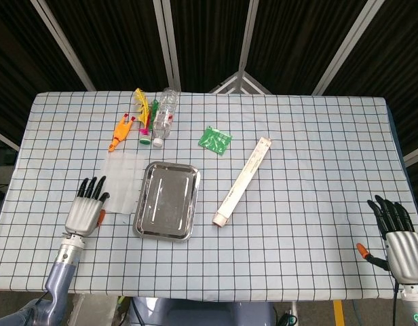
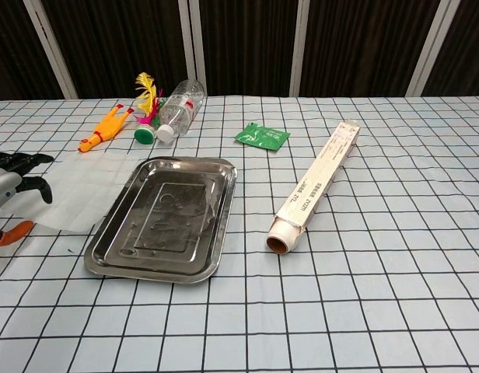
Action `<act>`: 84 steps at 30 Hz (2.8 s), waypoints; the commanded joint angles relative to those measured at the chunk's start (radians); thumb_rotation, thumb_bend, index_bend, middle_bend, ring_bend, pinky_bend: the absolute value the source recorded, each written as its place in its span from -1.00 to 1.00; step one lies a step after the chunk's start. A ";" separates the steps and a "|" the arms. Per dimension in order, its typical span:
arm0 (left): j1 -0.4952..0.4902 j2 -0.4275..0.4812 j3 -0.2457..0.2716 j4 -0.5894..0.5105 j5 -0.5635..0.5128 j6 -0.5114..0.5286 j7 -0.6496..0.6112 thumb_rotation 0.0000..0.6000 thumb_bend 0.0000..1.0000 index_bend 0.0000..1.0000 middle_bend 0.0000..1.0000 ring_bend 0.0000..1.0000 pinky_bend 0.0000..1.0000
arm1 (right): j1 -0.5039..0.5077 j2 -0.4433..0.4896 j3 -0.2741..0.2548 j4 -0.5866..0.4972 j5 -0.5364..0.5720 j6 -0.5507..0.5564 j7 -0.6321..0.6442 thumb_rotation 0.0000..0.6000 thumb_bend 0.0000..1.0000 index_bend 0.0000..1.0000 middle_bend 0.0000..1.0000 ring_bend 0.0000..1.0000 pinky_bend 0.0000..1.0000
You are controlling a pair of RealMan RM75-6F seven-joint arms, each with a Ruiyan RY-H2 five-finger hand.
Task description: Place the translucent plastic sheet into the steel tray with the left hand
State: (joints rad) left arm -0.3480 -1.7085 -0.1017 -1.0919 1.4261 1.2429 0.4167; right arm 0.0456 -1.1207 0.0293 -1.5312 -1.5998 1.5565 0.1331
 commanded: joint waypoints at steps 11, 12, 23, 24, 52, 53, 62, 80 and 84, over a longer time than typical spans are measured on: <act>-0.031 -0.018 -0.026 0.057 -0.020 -0.002 0.006 1.00 -0.09 -0.25 -1.00 -1.00 -1.00 | 0.000 0.001 -0.003 -0.003 -0.003 -0.001 0.000 1.00 -0.42 -1.00 -1.00 -1.00 -0.92; -0.034 -0.019 -0.029 0.061 -0.022 -0.004 0.007 1.00 -0.09 -0.23 -1.00 -1.00 -1.00 | 0.000 0.001 -0.003 -0.004 -0.004 -0.001 -0.001 1.00 -0.42 -1.00 -1.00 -1.00 -0.92; -0.080 -0.031 -0.067 0.080 -0.048 -0.016 0.019 1.00 -0.09 0.07 -1.00 -1.00 -1.00 | 0.001 0.001 -0.003 -0.005 -0.002 -0.005 0.001 1.00 -0.42 -1.00 -1.00 -1.00 -0.92; -0.082 -0.032 -0.067 0.081 -0.049 -0.017 0.023 1.00 -0.09 0.10 -1.00 -1.00 -1.00 | 0.001 0.001 -0.003 -0.005 -0.002 -0.005 0.002 1.00 -0.42 -1.00 -1.00 -1.00 -0.92; -0.138 0.101 -0.108 -0.142 0.017 0.087 0.038 1.00 -0.01 0.20 -0.96 -1.00 -1.00 | 0.004 0.002 -0.004 -0.004 -0.011 -0.003 0.014 1.00 -0.42 -1.00 -1.00 -1.00 -0.92; -0.144 0.111 -0.112 -0.180 0.024 0.092 0.048 1.00 -0.01 0.20 -0.96 -1.00 -1.00 | 0.004 0.002 -0.004 -0.003 -0.011 -0.003 0.015 1.00 -0.42 -1.00 -1.00 -1.00 -0.92; -0.200 0.141 -0.137 -0.451 0.084 0.112 0.171 1.00 -0.01 0.21 -0.95 -1.00 -1.00 | 0.004 0.003 -0.004 -0.003 -0.012 -0.001 0.020 1.00 -0.42 -1.00 -1.00 -1.00 -0.92; -0.210 0.077 0.067 -0.524 0.216 0.043 0.261 1.00 -0.01 0.21 -0.96 -1.00 -1.00 | -0.002 0.008 -0.003 0.000 -0.007 0.008 0.037 1.00 -0.42 -1.00 -1.00 -1.00 -0.92; -0.207 0.090 0.092 -0.492 0.245 0.040 0.244 1.00 0.00 0.21 -0.95 -1.00 -1.00 | -0.004 0.008 -0.004 -0.002 -0.003 0.005 0.038 1.00 -0.42 -1.00 -1.00 -1.00 -0.92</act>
State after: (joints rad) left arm -0.5565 -1.6232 -0.0143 -1.5899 1.6659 1.2851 0.6667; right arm 0.0422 -1.1125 0.0258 -1.5332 -1.6035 1.5622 0.1710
